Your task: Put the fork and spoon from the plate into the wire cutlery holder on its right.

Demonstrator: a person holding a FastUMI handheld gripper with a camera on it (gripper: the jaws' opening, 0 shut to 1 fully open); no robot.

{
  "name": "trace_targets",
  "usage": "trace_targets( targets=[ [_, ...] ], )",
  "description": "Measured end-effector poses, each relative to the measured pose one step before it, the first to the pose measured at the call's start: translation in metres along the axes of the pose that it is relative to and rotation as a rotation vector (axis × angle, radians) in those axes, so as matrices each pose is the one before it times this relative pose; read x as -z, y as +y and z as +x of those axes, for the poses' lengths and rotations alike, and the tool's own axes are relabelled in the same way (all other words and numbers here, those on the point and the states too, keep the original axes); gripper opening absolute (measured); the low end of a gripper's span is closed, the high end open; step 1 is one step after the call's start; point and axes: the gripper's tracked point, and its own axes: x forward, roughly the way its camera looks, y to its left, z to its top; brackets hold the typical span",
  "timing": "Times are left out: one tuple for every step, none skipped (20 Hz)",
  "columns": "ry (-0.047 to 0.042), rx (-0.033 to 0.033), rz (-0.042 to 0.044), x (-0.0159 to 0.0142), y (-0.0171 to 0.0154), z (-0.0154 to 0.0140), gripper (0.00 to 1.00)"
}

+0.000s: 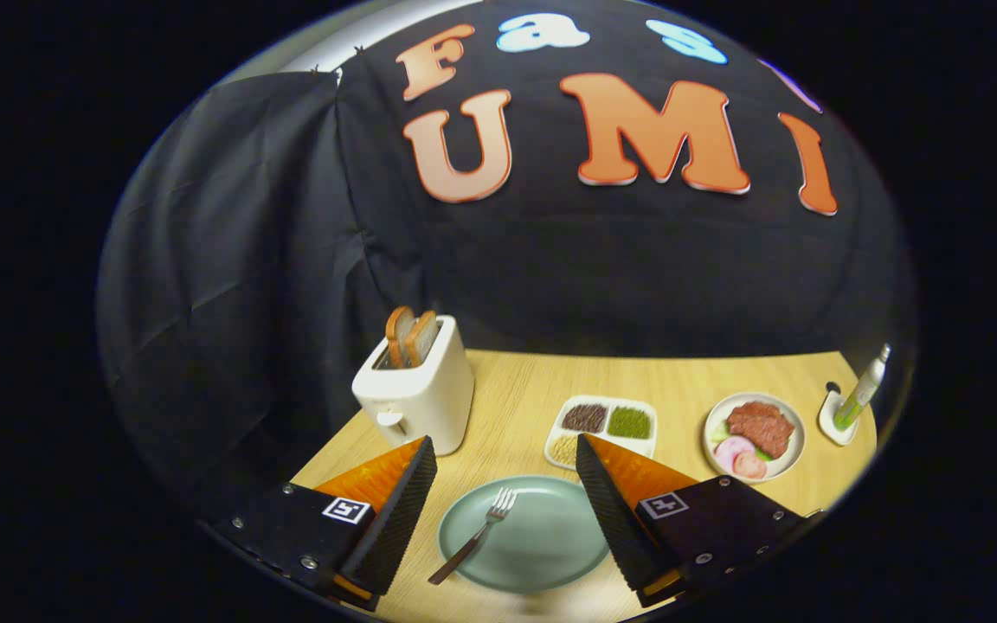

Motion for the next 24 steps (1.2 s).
trace_targets(
  targets=[
    [0.06077, -0.01146, 0.00306, 0.01380, 0.00423, 0.00861, 0.97],
    [0.04942, -0.00110, 0.00467, 0.01179, 0.00244, 0.00741, 0.96],
    [0.04975, 0.00595, 0.00407, 0.01042, -0.00009, 0.00712, 0.95],
    [0.04842, -0.00032, 0.00994, 0.00925, 0.00260, 0.00582, 0.94],
    [0.05009, 0.00318, 0.00857, 0.00980, 0.00130, 0.00677, 0.91],
    [0.04516, 0.00041, 0.01223, 0.00758, 0.00185, 0.00837, 0.89],
    [0.04027, -0.00544, 0.01332, 0.00652, 0.00209, 0.00749, 0.83],
    [0.04003, 0.00223, 0.01591, 0.00596, 0.00130, 0.00633, 0.80],
    [0.03645, -0.00014, 0.01275, 0.00588, 0.00244, 0.00747, 0.73],
    [0.04491, 0.01566, 0.00633, 0.00614, -0.00088, 0.00747, 0.71],
    [0.03877, 0.00572, 0.00396, 0.00572, 0.00069, 0.00613, 0.68],
    [0.04223, 0.01548, 0.00514, 0.00607, -0.00031, 0.00791, 0.67],
    [0.03891, 0.01128, 0.00475, 0.00428, 0.00106, 0.00607, 0.66],
    [0.04038, 0.01814, 0.00785, 0.00447, -0.00048, 0.00646, 0.65],
    [0.02799, 0.00514, 0.01125, 0.00308, 0.00138, 0.00714, 0.64],
    [0.03294, 0.00817, 0.01172, 0.00257, 0.00072, 0.00683, 0.64],
    [0.03396, 0.00918, 0.00569, 0.00414, -0.00087, 0.00607, 0.64],
    [0.02660, 0.01426, 0.00804, 0.00184, -0.00147, 0.00611, 0.64],
    [0.01920, 0.01000, 0.01030, 0.00209, 0.00037, 0.00575, 0.57],
    [0.01497, 0.00699, 0.01372, -0.00053, -0.00028, 0.00515, 0.55],
    [0.01189, 0.01131, 0.01408, 0.00126, -0.00001, 0.00434, 0.51],
    [0.01311, 0.01334, 0.01057, -0.00020, -0.00228, 0.00450, 0.47],
    [0.01211, 0.01470, 0.00410, 0.00022, -0.00271, 0.00387, 0.41],
    [0.00623, 0.01266, 0.00871, -0.00073, -0.00270, 0.00249, 0.34]
  ],
)
